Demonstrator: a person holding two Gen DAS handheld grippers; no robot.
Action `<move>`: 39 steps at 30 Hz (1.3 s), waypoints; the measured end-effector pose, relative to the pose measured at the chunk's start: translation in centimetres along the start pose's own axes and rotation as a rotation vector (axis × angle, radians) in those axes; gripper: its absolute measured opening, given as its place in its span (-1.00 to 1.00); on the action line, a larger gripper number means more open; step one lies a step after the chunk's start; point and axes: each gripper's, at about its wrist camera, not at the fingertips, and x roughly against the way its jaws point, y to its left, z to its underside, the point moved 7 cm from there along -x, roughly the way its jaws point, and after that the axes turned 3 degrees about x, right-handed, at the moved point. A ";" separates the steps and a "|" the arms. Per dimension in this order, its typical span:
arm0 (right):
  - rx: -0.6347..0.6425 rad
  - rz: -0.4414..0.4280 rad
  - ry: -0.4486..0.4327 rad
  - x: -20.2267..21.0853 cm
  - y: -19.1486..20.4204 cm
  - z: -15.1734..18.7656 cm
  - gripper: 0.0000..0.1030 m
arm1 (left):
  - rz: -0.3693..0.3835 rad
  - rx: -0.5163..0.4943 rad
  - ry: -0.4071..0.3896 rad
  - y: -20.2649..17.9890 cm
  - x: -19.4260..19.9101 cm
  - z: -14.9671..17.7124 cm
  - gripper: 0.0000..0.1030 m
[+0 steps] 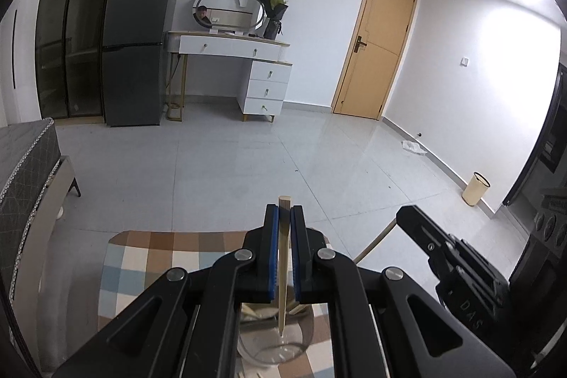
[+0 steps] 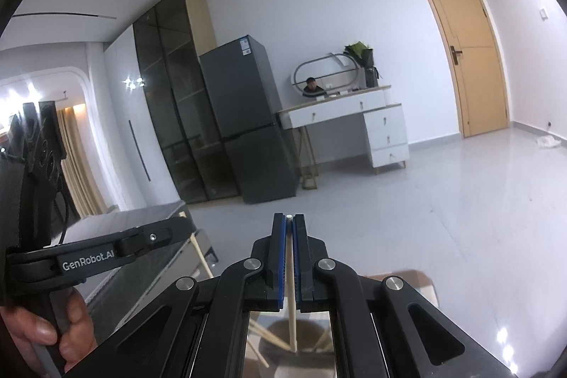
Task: Organize utensils
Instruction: 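Carry both held chopsticks up above the utensil holder opening, then open both grippers to drop the chopsticks into the utensil holder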
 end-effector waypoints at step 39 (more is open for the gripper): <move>-0.062 -0.016 0.270 0.2 -1.8 11.2 -0.29 | -0.115 0.015 0.207 2.5 -0.3 7.9 -0.08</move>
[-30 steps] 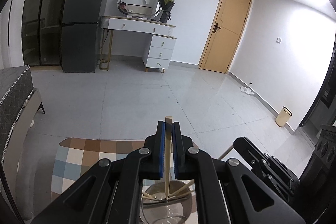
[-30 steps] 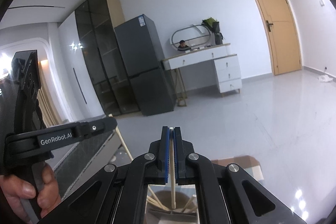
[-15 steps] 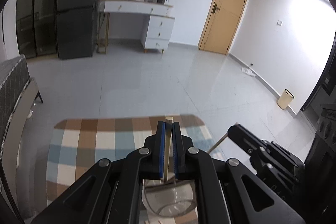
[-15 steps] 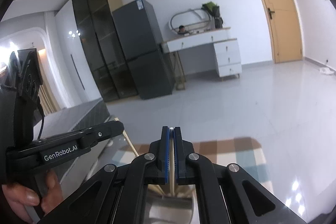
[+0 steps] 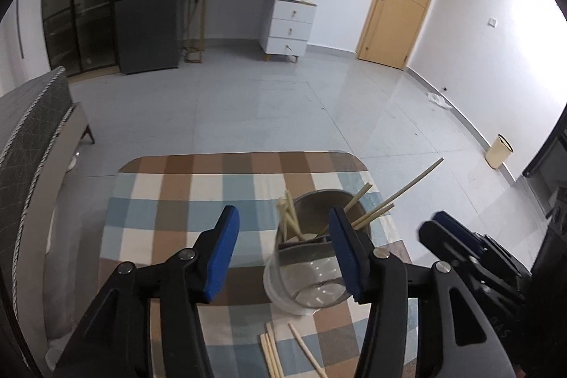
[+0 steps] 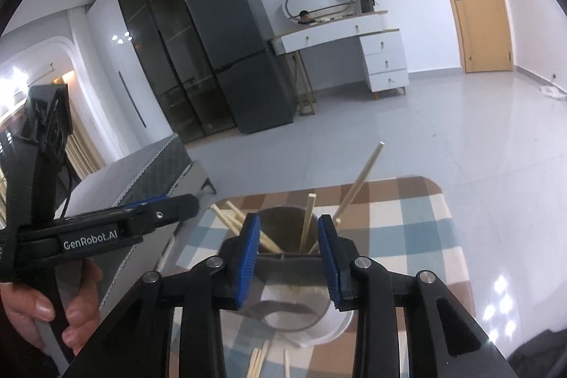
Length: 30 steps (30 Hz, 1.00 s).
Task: Organize utensils
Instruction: 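Open both grippers to drop the chopsticks into the utensil holder, then move both open grippers back down toward the remaining chopsticks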
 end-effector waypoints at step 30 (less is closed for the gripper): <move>0.129 0.045 -0.147 9.0 5.3 6.8 0.67 | -0.191 0.001 -0.242 2.7 7.5 7.0 0.73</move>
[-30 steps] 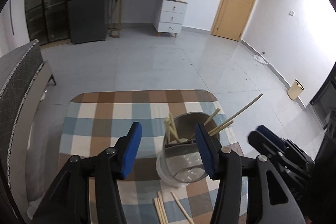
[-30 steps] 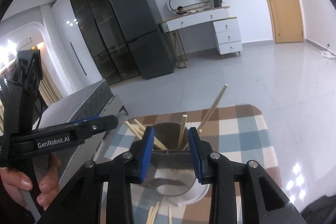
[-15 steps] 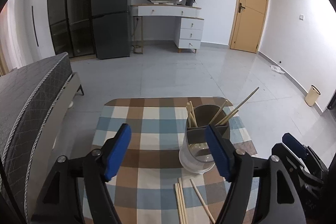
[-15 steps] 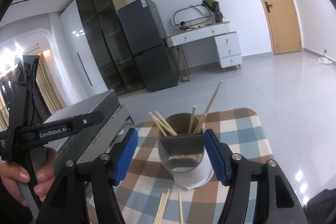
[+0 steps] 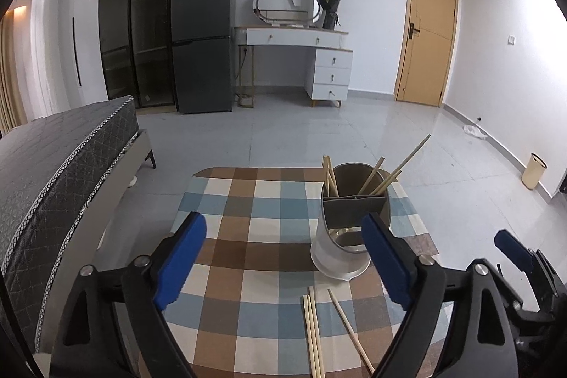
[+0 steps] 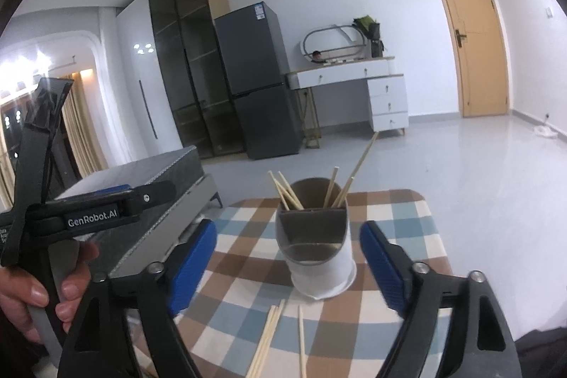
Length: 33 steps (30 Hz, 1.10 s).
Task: Organize utensils
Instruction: 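Move both open grippers back down toward the remaining chopsticks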
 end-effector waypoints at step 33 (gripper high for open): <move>0.017 0.078 0.369 -6.4 0.4 9.9 0.67 | -0.020 0.092 0.146 4.9 -6.5 7.7 0.81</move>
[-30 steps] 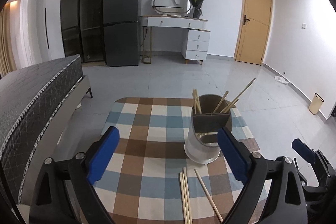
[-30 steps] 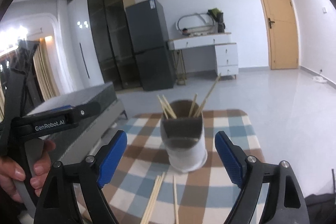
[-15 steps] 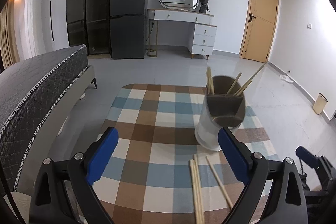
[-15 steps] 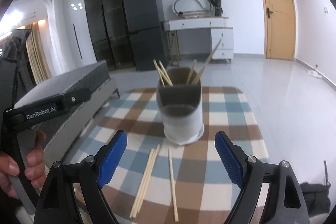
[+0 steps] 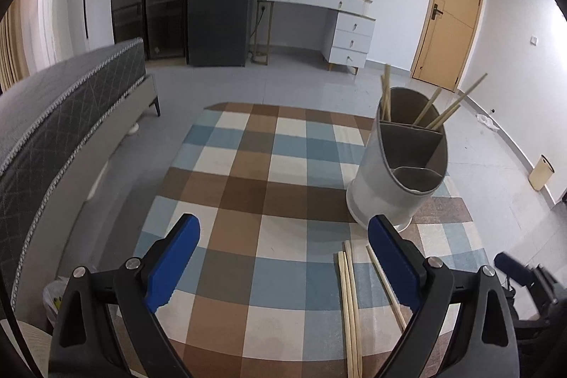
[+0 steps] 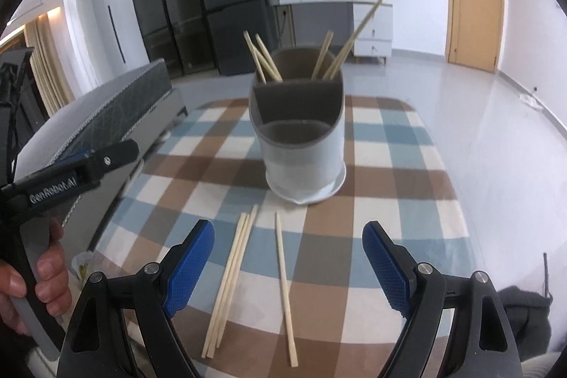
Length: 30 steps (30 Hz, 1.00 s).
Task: Organize utensils
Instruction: 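Move both open grippers back down toward the remaining chopsticks, then lower the right gripper onto a chopstick beside the holder and close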
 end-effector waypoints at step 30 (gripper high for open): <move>0.289 -0.018 0.384 -15.4 2.1 1.4 -0.61 | -0.015 0.235 0.159 5.9 -4.9 -2.0 0.81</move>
